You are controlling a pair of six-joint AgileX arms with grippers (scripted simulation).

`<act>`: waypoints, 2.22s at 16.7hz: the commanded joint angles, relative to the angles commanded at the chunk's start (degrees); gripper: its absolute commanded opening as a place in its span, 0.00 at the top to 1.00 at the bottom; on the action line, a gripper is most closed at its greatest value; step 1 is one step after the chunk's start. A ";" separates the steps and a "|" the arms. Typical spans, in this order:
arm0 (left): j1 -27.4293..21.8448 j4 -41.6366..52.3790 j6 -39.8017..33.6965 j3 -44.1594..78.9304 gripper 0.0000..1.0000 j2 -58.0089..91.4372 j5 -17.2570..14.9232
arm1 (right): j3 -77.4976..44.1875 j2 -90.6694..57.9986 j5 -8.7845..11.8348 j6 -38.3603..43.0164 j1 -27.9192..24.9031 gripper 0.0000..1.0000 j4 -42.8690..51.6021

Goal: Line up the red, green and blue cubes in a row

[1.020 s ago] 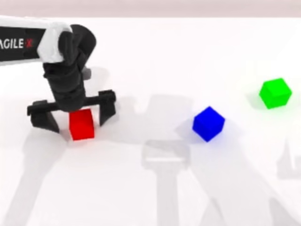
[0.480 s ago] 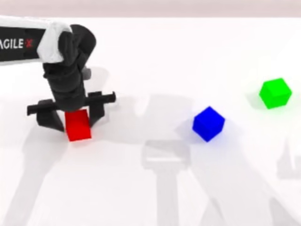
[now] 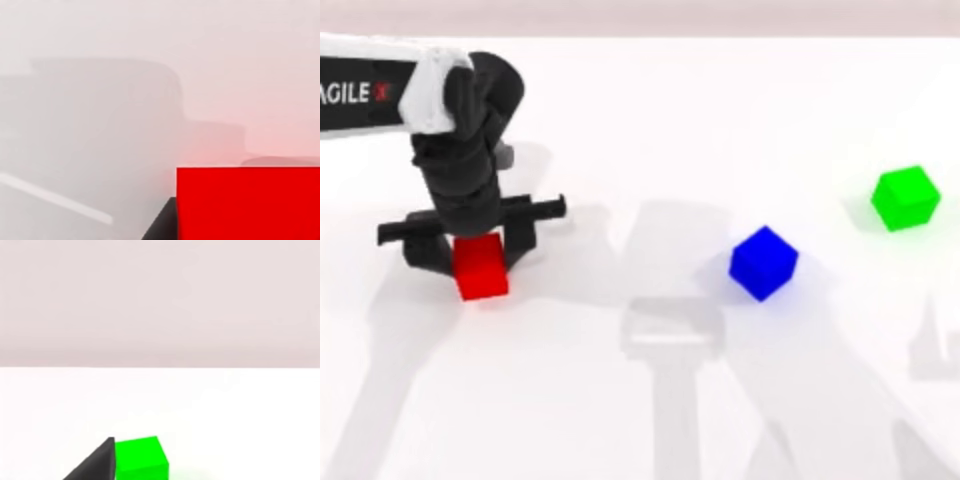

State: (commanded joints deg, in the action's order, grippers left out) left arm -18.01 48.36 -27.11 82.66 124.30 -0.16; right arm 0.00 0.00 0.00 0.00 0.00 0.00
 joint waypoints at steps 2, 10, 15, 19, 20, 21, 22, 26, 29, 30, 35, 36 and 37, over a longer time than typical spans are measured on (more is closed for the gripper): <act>0.00 0.00 0.00 0.00 1.00 0.00 0.00 | 0.00 0.00 0.00 0.00 0.00 0.00 0.00; 0.85 9.80 0.24 6.07 1.00 -4.44 0.68 | 0.00 0.00 0.00 0.00 0.00 0.00 0.00; 1.21 14.89 0.33 9.45 1.00 -6.72 0.70 | 0.00 0.00 0.00 0.00 0.00 0.00 0.00; -0.02 14.94 0.07 9.39 1.00 -6.65 0.71 | 0.00 0.00 0.00 0.00 0.00 0.00 0.00; -1.23 15.16 -0.47 9.45 1.00 -6.86 0.70 | 0.00 0.00 0.00 0.00 0.00 0.00 0.00; -2.83 15.45 -1.23 9.49 1.00 -7.16 0.70 | 0.00 0.00 0.00 0.00 0.00 0.00 0.00; -4.73 15.81 -2.11 9.50 1.00 -7.51 0.69 | 0.00 0.00 0.00 0.00 0.00 0.00 0.00; -13.26 17.42 -5.62 9.37 1.00 -9.06 0.64 | 0.00 0.00 0.00 0.00 0.00 0.00 0.00; -16.58 17.90 -6.98 9.34 1.00 -9.91 0.64 | 0.00 0.00 0.00 0.00 0.00 0.00 0.00; -16.62 17.91 -7.00 9.34 1.00 -9.92 0.64 | 0.00 0.00 0.00 0.00 0.00 0.00 0.00; -16.40 15.49 -6.86 7.62 1.00 -9.21 0.63 | 0.00 0.00 0.00 0.00 0.00 0.00 0.00; -16.39 13.76 -6.91 6.33 1.00 -8.82 0.63 | 0.00 0.00 0.00 0.00 0.00 0.00 0.00; -16.39 11.74 -6.98 4.84 1.00 -8.30 0.62 | 0.00 0.00 0.00 0.00 0.00 0.00 0.00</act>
State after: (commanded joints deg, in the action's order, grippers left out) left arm -34.40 60.10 -34.08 87.50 116.01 0.46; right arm 0.00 0.00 0.00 0.00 0.00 0.00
